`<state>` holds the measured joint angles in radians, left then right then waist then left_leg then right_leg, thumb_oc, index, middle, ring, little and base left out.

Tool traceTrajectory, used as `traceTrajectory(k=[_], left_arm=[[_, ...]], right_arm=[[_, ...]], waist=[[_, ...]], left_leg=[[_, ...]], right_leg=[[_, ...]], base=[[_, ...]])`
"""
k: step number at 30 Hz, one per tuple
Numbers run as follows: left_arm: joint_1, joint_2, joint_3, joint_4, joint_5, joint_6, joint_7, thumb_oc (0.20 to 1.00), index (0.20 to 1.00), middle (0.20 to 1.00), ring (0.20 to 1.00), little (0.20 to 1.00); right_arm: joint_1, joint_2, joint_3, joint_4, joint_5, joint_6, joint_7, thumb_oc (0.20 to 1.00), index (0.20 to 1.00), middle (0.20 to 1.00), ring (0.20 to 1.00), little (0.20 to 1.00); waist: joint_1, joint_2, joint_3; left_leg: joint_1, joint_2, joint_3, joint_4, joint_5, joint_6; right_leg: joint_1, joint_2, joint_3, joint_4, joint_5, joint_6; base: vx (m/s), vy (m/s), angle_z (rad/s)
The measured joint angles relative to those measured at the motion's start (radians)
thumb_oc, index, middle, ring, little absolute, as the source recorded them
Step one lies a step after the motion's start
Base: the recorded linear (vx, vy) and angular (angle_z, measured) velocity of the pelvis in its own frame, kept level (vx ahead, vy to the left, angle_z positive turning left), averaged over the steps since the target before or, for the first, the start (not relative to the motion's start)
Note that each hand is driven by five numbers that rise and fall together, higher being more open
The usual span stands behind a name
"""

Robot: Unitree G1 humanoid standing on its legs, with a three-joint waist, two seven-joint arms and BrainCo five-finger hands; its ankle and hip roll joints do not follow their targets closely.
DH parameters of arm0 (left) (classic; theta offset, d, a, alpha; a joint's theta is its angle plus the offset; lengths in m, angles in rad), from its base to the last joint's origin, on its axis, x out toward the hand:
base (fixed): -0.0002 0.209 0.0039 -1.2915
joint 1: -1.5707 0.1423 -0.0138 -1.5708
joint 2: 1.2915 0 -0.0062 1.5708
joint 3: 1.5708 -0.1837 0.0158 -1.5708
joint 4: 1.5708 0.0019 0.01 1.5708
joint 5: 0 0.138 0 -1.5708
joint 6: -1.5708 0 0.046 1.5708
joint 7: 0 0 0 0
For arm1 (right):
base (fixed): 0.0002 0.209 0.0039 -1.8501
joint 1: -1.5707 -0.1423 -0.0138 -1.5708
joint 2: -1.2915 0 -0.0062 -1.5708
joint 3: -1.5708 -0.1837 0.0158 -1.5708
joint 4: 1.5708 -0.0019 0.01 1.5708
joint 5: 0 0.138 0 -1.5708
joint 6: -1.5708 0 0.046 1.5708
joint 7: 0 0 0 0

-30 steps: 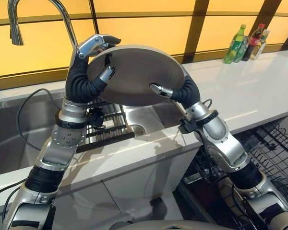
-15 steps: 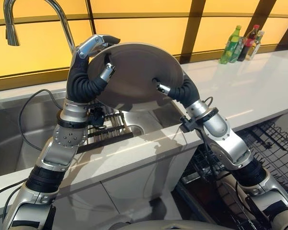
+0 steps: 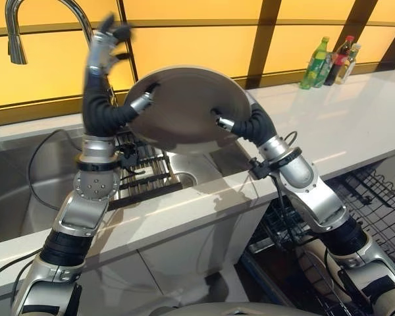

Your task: Pick up plates and place into dishwasher.

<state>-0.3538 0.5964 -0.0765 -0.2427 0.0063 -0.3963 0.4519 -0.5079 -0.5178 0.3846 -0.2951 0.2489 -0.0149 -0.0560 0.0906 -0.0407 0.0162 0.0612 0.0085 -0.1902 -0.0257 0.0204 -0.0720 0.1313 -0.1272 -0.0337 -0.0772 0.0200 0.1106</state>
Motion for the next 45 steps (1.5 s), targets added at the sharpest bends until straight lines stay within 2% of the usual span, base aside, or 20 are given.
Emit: traceTrajectory(k=[3,6,12,13,14,15,21,22,27,30,33,39,45], left_arm=[[0.004,0.000,0.044,0.000,0.000,0.020,0.039,1.000,1.000,1.000,1.000,1.000],[0.013,0.003,0.097,0.001,-0.001,0.032,0.054,1.000,1.000,1.000,1.000,1.000],[0.086,0.010,0.167,0.035,-0.001,0.042,0.060,1.000,1.000,1.000,1.000,1.000],[0.108,0.012,0.188,0.040,-0.002,0.042,0.060,1.000,1.000,1.000,1.000,1.000],[0.124,0.012,0.207,0.047,-0.003,0.043,0.061,1.000,1.000,1.000,1.000,1.000],[0.134,0.013,0.219,0.061,-0.003,0.043,0.060,1.000,1.000,1.000,1.000,1.000],[0.211,0.014,0.331,0.132,-0.036,0.056,0.068,1.000,1.000,1.000,1.000,1.000],[0.218,0.015,0.346,0.150,-0.046,0.057,0.067,1.000,1.000,1.000,1.000,1.000],[0.298,0.015,0.423,0.194,-0.098,0.061,0.065,1.000,1.000,1.000,1.000,1.000],[0.322,0.013,0.453,0.234,-0.108,0.060,0.064,1.000,1.000,1.000,1.000,1.000],[0.329,0.013,0.459,0.263,-0.107,0.059,0.066,1.000,1.000,1.000,1.000,1.000],[0.337,0.013,0.460,0.266,-0.107,0.057,0.088,1.000,1.000,1.000,1.000,1.000],[0.320,0.012,0.449,0.265,-0.097,0.057,0.155,1.000,1.000,1.000,1.000,1.000]], right_arm=[[0.000,-0.018,-0.010,0.003,-0.051,0.002,-0.020,0.200,0.200,0.200,0.200,0.200],[0.001,-0.049,-0.049,0.007,-0.060,0.005,-0.051,0.200,0.200,0.200,0.200,0.200],[0.125,-0.095,-0.234,0.022,-0.064,0.005,-0.119,0.200,0.200,0.200,0.200,0.200],[0.158,-0.101,-0.260,0.031,-0.076,0.005,-0.126,0.200,0.200,0.200,0.200,0.200],[0.187,-0.108,-0.281,0.037,-0.086,0.006,-0.135,0.200,0.200,0.200,0.200,0.200],[0.226,-0.118,-0.310,0.043,-0.099,0.004,-0.144,0.200,0.200,0.200,0.200,0.200],[0.420,-0.163,-0.477,0.137,-0.172,0.001,-0.183,0.200,0.200,0.200,0.200,0.200],[0.449,-0.170,-0.510,0.149,-0.177,0.000,-0.184,0.200,0.200,0.200,0.200,0.200],[0.553,-0.171,-0.635,0.230,-0.212,0.000,-0.237,0.200,0.200,0.200,0.200,0.200],[0.601,-0.170,-0.688,0.278,-0.229,0.000,-0.274,0.200,0.200,0.200,0.200,0.200],[0.624,-0.170,-0.696,0.352,-0.234,0.000,-0.318,0.200,0.200,0.200,0.200,0.200],[0.633,-0.170,-0.701,0.376,-0.237,0.000,-0.324,0.200,0.200,0.200,0.200,0.200],[0.599,-0.183,-0.684,0.397,-0.225,-0.002,-0.334,0.200,0.200,0.200,0.200,0.200]], waist=[[-0.004,0.000,0.000],[-0.026,-0.001,0.000],[-0.060,0.000,0.000],[-0.078,0.000,0.000],[-0.078,0.002,0.001],[-0.101,0.002,0.002],[-0.135,0.025,0.021],[-0.153,0.028,0.024],[-0.188,0.038,0.038],[-0.189,0.043,0.062],[-0.192,0.048,0.078],[-0.210,0.074,0.127],[-0.211,0.104,0.187]], left_leg=[[0.015,0.004,0.022,-0.008,0.000,0.000],[0.031,0.007,0.039,-0.024,0.001,0.001],[0.065,0.018,0.096,-0.053,0.000,0.003],[0.072,0.021,0.107,-0.059,-0.001,0.002],[0.075,0.022,0.110,-0.061,-0.001,0.002],[0.076,0.024,0.118,-0.061,-0.003,0.002],[0.105,0.033,0.184,-0.062,-0.020,0.001],[0.106,0.036,0.192,-0.062,-0.021,0.000],[0.108,0.057,0.225,-0.062,-0.025,-0.007],[0.118,0.069,0.242,-0.062,-0.032,-0.014],[0.104,0.078,0.246,-0.062,-0.035,-0.014],[0.095,0.076,0.244,-0.057,-0.032,-0.022],[-0.002,0.070,0.240,-0.015,-0.032,-0.022]], right_leg=[[0.000,0.001,0.018,-0.001,0.000,0.000],[-0.001,0.002,0.037,-0.001,0.000,0.000],[-0.013,0.009,0.095,0.000,0.003,0.000],[-0.014,0.011,0.105,0.000,0.003,0.000],[-0.013,0.013,0.108,-0.001,0.003,-0.001],[-0.017,0.015,0.115,0.000,0.003,-0.001],[-0.021,0.023,0.167,-0.013,0.019,-0.002],[-0.027,0.025,0.177,-0.012,0.021,-0.003],[-0.038,0.042,0.203,-0.013,0.031,-0.009],[-0.043,0.053,0.208,-0.014,0.032,-0.011],[-0.063,0.061,0.206,-0.011,0.035,-0.015],[-0.073,0.068,0.213,-0.010,0.045,-0.025],[-0.171,0.066,0.218,0.031,0.050,-0.021]], base=[[0.03,-0.030,-0.17],[0.04,-0.038,-0.21],[0.06,-0.051,-0.28],[0.06,-0.067,-0.23],[0.05,-0.075,-0.21],[0.04,-0.087,-0.22],[0.02,-0.100,-0.31],[-0.01,-0.118,-0.28],[-0.01,-0.155,-0.21],[-0.07,-0.156,-0.19],[-0.05,-0.142,-0.07],[-0.09,-0.078,-0.04],[-0.18,-0.011,-0.04]])
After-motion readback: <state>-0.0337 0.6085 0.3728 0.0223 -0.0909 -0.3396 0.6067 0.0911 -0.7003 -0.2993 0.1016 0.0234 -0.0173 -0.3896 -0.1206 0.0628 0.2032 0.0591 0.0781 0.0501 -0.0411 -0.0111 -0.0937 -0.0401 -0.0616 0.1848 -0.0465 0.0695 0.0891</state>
